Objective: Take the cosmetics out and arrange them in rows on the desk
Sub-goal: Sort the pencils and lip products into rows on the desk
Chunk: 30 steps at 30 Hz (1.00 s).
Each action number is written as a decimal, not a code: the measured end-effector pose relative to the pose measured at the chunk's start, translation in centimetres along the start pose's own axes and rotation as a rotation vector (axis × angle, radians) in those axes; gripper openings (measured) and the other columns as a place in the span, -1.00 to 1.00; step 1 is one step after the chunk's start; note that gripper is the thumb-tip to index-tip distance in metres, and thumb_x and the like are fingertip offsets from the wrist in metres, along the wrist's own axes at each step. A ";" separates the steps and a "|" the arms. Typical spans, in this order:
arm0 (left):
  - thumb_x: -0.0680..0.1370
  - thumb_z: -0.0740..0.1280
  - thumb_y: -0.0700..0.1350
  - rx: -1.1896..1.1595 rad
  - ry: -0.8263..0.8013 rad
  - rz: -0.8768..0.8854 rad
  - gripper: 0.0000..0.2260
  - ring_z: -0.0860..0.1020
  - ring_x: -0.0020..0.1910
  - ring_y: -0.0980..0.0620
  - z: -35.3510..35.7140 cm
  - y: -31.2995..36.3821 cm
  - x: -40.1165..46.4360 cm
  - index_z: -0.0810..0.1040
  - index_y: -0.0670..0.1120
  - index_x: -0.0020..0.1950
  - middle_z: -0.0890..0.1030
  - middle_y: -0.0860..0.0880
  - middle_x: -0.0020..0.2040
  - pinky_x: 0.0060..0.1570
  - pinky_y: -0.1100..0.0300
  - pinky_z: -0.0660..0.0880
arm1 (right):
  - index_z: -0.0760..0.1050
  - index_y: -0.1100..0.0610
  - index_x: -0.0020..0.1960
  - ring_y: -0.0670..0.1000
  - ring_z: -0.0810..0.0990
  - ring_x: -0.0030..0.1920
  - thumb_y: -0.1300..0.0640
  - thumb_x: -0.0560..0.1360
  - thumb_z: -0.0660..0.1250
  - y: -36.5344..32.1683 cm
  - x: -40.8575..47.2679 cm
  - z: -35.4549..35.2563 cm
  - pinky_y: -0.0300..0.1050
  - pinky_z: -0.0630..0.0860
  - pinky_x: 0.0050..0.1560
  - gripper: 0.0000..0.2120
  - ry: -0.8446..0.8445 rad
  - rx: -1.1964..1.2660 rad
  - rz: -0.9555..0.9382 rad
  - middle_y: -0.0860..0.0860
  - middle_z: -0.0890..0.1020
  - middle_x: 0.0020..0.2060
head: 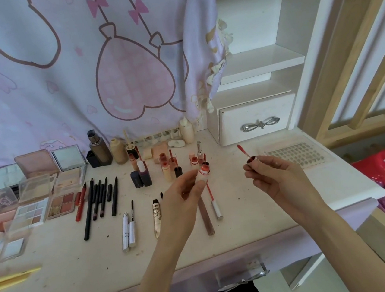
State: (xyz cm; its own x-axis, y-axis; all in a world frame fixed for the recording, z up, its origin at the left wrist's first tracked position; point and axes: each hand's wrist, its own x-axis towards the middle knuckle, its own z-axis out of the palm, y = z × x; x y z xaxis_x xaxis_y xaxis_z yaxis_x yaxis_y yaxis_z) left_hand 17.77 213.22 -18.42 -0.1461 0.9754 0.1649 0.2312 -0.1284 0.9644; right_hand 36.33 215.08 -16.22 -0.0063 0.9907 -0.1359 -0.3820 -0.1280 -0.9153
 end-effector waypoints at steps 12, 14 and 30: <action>0.55 0.29 -0.05 0.328 0.030 0.000 -0.89 0.56 -0.12 0.12 6.4 -2.6 4.8 0.57 -0.04 -0.03 0.61 0.06 -0.13 -0.06 0.23 0.48 | 0.39 0.24 0.07 -0.01 0.58 -0.26 0.25 0.57 0.23 2.9 8.0 -1.8 -0.23 0.36 -0.35 -0.89 0.025 -0.243 0.088 0.13 0.66 -0.12; 0.56 0.27 -0.06 0.346 0.056 -0.011 -0.86 0.55 -0.14 0.09 6.9 -3.0 5.6 0.58 -0.08 -0.03 0.61 0.03 -0.15 -0.08 0.23 0.47 | 0.39 0.20 0.06 -0.03 0.55 -0.25 0.23 0.55 0.25 3.3 9.7 -1.5 -0.21 0.35 -0.33 -0.89 0.036 -0.348 0.051 0.10 0.65 -0.09; 0.62 0.13 -0.03 0.425 0.112 -0.042 -0.74 0.56 -0.11 0.01 10.7 -4.9 8.9 0.54 -0.15 0.00 0.60 -0.05 -0.13 -0.11 0.19 0.42 | 0.57 0.18 -0.02 -0.05 0.48 -0.16 0.18 0.47 0.35 4.5 15.3 -1.1 -0.38 0.31 -0.27 -0.88 -0.030 -1.057 -0.214 0.06 0.63 -0.11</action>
State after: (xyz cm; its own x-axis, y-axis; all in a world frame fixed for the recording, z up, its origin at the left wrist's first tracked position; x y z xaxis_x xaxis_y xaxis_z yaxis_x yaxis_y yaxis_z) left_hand 25.59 224.47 -23.84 -0.2620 0.9497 0.1716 0.5947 0.0189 0.8037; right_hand 35.54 229.66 -22.80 -0.0619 0.9961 0.0622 0.6135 0.0871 -0.7849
